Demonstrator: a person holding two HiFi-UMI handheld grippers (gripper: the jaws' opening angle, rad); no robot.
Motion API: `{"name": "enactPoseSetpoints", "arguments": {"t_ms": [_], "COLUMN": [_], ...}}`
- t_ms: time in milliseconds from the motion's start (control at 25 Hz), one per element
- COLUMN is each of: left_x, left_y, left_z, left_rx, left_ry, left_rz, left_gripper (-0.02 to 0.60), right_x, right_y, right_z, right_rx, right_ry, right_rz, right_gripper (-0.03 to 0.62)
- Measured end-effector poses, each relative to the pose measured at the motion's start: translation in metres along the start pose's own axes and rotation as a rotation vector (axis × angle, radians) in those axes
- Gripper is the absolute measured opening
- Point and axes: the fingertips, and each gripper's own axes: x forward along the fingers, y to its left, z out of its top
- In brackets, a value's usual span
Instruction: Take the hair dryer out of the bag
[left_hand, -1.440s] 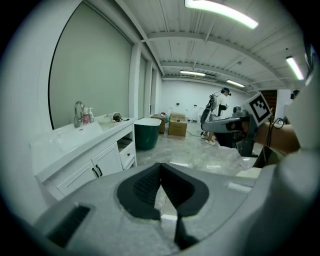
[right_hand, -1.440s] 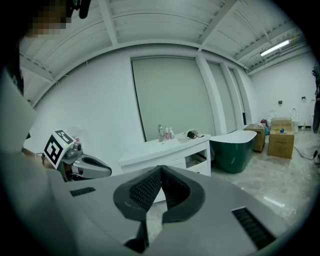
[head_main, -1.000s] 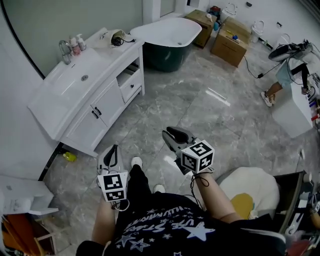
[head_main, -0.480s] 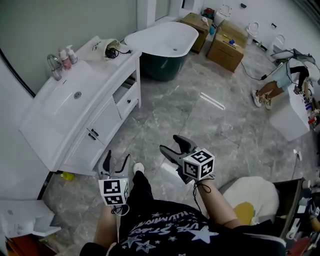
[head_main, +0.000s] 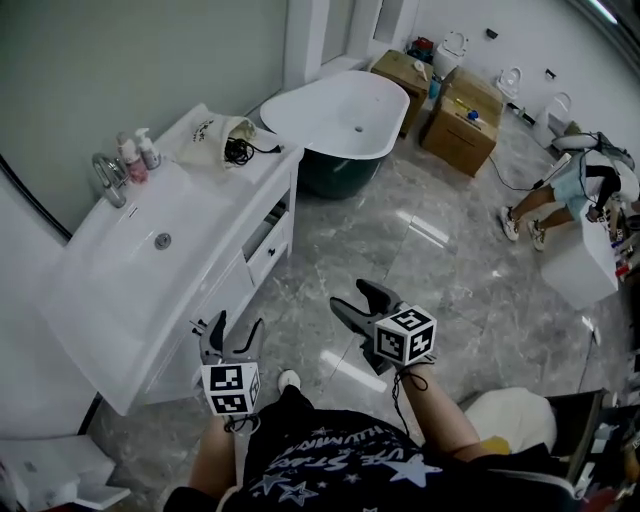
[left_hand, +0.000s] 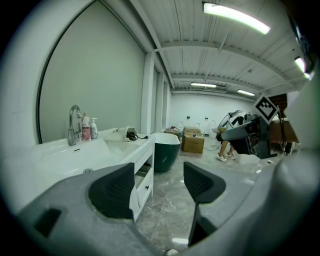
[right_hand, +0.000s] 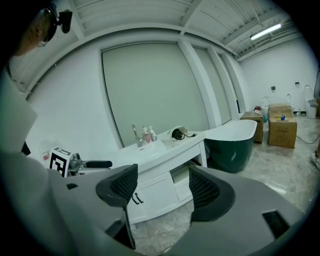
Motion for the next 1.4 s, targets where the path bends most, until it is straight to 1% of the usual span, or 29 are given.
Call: {"name": "enactPoseSetpoints", "arguments": {"t_ms": [160, 280, 400, 520, 640, 800, 960, 1080, 1160, 1280, 1400], "left_x": [0.030, 0.050, 0.068, 0.083, 0.105, 0.135, 0.176, 0.215, 0.236, 0.270, 0.304], "left_y": [0.040, 0.063, 0.078, 0.087, 0.102, 0.125, 0.159, 0.184, 0.193, 0.201, 0.211], "left_z": [0.016, 0.023, 0.032, 0.039, 0.045, 0.053, 0.071, 0.085, 0.096, 0.116, 0.126], "left_rx": [-0.031, -0.023, -0.010, -0.023, -0.017, -0.022, -0.037, -0.063, -0.076, -0.092, -0.088], "left_ry": [-0.002, -0.001, -0.001, -0.003, 0.002, 0.002, 0.005, 0.018, 0.032, 0.048, 0.080], "left_rz": [0.010, 0.008, 0.011, 0.019, 0.041, 0.110, 0.212, 0.290, 0.339, 0.373, 0.392], "left_gripper": [0.310, 0.310, 0.310, 0.310, 0.310, 0.310, 0.310, 0.310, 0.310, 0.310, 0.310], "right_x": [0.052, 0.089, 0.118, 0.139, 0.168, 0.220, 0.291, 0.346, 0.378, 0.419, 0.458], "right_y": [-0.009, -0.016, -0.027, -0.039, -0.054, -0.078, -0.104, -0.126, -0.136, -0.148, -0.150], "right_z": [0.029, 0.044, 0.056, 0.071, 0.089, 0.108, 0.140, 0.166, 0.180, 0.201, 0.211], "right_rx": [0.012, 0.020, 0.017, 0.016, -0.010, -0.053, -0.075, -0.096, -0.111, -0.128, -0.152], "right_ry": [0.003, -0.002, 0.008, 0.000, -0.006, 0.000, 0.001, 0.028, 0.061, 0.112, 0.173], "right_rz": [0.001, 0.004, 0.010, 0.024, 0.041, 0.091, 0.165, 0.218, 0.261, 0.311, 0.362], "right_gripper": [0.307, 0.305, 0.304, 0.302, 0.296, 0.292, 0.290, 0.290, 0.288, 0.288, 0.287]}}
